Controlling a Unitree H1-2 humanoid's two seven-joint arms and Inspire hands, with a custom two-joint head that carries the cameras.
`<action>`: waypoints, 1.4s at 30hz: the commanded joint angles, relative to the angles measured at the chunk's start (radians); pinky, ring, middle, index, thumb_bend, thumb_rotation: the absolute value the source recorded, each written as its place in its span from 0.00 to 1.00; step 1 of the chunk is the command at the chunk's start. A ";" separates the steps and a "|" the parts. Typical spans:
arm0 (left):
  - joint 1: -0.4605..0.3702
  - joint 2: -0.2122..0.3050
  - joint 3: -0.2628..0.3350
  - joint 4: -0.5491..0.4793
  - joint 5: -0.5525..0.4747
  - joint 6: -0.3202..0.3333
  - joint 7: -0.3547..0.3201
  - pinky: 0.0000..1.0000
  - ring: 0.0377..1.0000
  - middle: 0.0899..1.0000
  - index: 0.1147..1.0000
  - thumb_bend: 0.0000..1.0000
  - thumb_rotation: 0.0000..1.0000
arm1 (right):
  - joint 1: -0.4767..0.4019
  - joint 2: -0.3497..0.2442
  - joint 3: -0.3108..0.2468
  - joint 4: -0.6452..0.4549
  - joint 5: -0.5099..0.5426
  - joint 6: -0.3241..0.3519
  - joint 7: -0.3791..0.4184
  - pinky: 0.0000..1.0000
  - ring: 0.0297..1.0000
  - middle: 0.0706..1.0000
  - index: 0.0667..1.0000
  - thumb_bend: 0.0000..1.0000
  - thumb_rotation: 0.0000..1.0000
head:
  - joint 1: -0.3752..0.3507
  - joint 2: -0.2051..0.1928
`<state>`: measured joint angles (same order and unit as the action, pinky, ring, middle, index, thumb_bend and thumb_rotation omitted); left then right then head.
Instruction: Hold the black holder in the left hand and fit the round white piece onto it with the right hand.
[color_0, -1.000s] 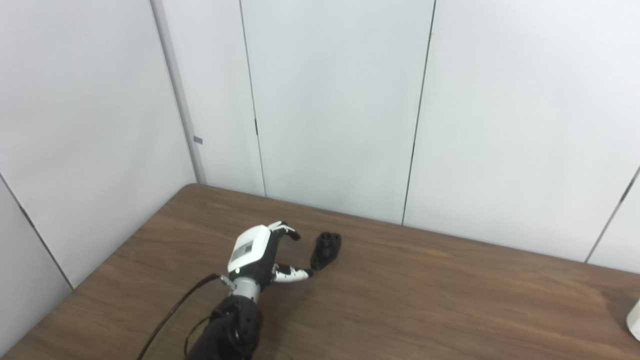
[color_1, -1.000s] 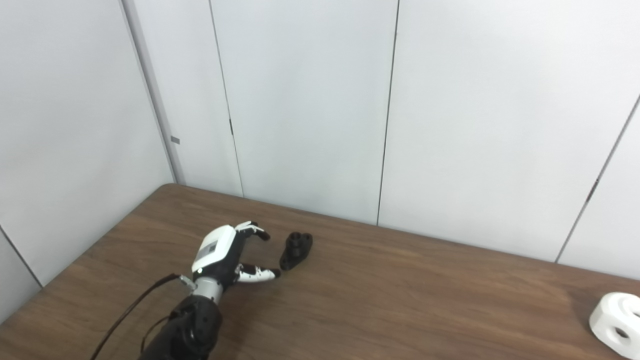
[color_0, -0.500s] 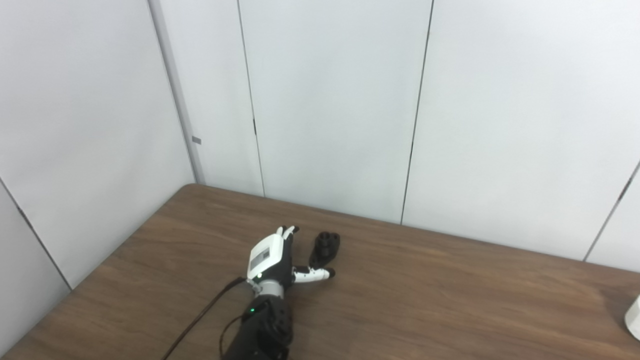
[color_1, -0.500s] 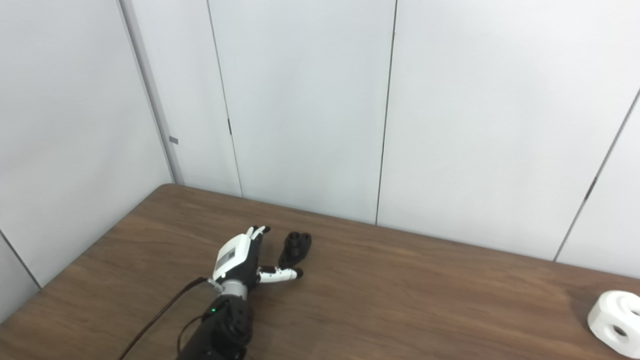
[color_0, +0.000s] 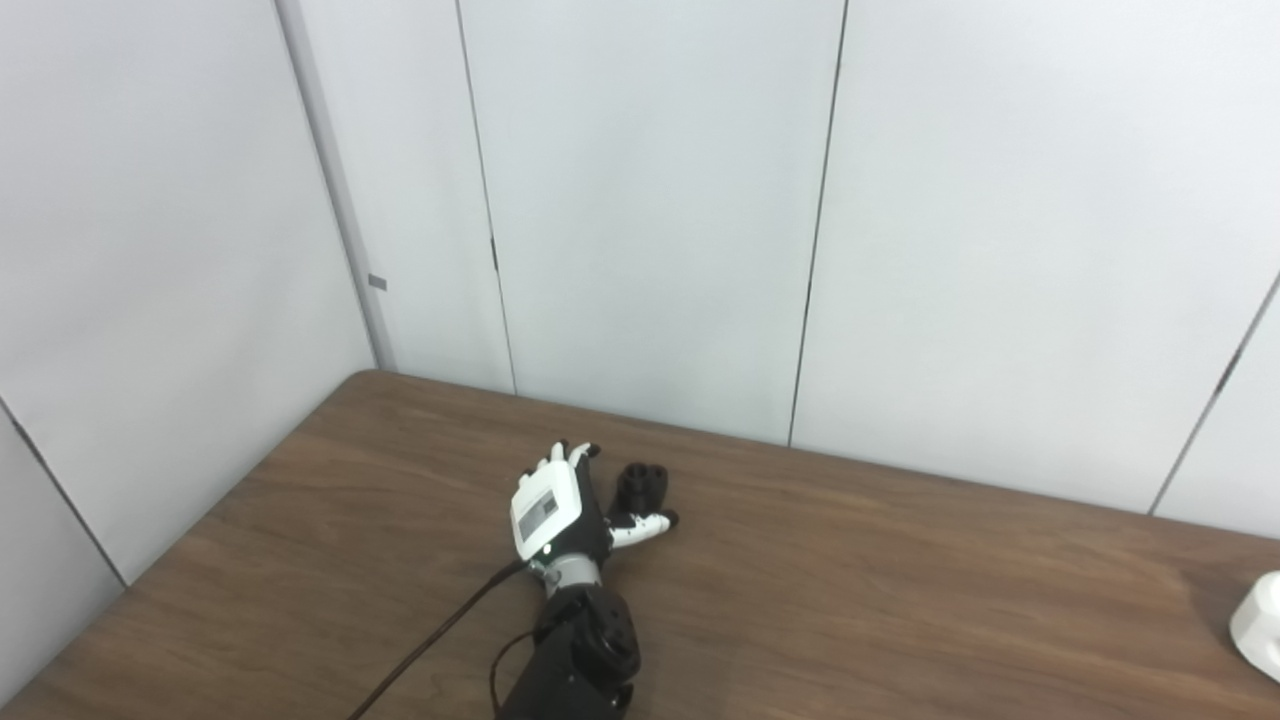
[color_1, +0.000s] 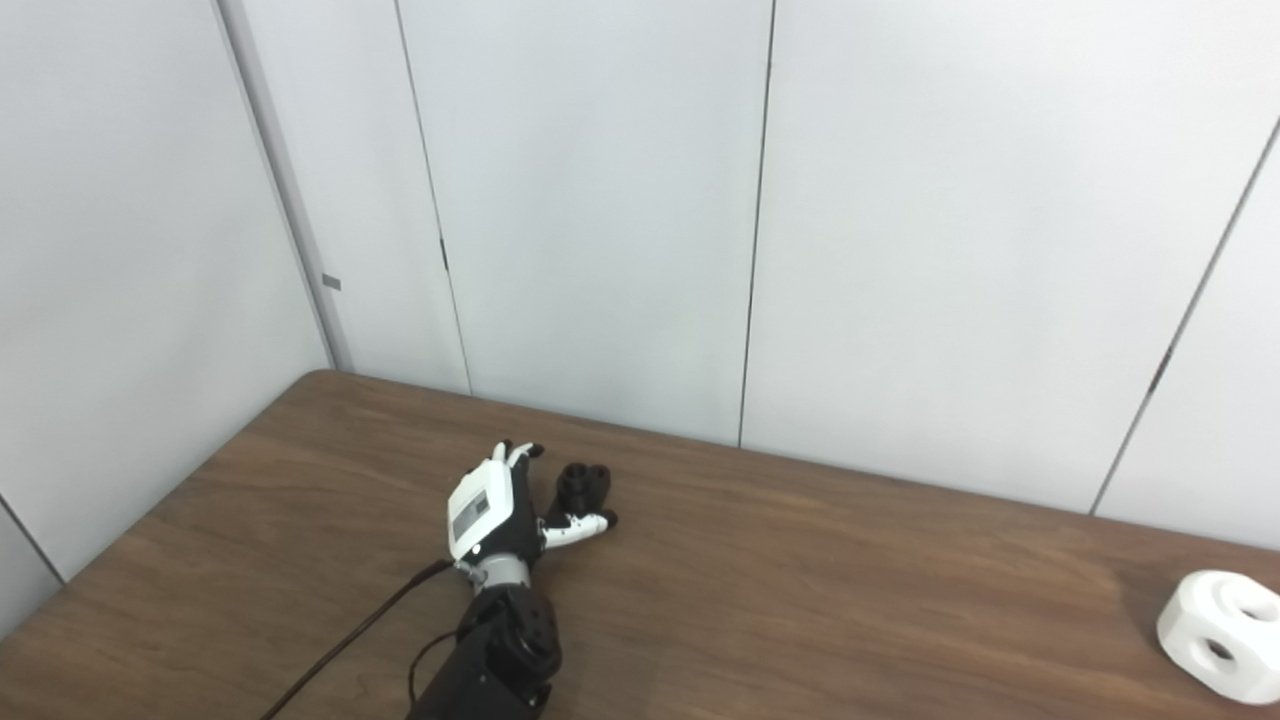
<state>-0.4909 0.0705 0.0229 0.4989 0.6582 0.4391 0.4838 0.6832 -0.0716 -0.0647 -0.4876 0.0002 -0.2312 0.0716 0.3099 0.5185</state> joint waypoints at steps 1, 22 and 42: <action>-0.014 -0.018 0.007 0.029 -0.051 -0.001 0.003 0.95 0.97 0.96 0.79 0.94 0.24 | 0.005 0.001 -0.003 -0.035 0.006 -0.019 -0.010 0.65 0.79 0.80 0.80 0.32 0.70 | -0.001 0.002; 0.070 -0.119 0.067 -0.136 -0.023 0.031 -0.021 0.90 0.95 0.93 0.70 1.00 0.26 | -0.055 0.008 0.006 -0.001 -0.008 -0.017 -0.010 0.54 0.70 0.73 0.73 0.25 0.65 | 0.005 -0.016; 0.121 -0.182 0.155 -0.147 0.123 0.031 -0.060 0.93 0.99 1.00 0.85 1.00 0.30 | -0.089 0.002 0.007 0.004 0.017 -0.007 -0.009 0.51 0.70 0.73 0.72 0.27 0.64 | 0.018 -0.017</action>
<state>-0.3894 -0.1034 0.1526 0.3153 0.7971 0.4401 0.4588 0.5988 -0.0740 -0.0586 -0.4583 0.0020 -0.2233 0.0711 0.3267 0.5001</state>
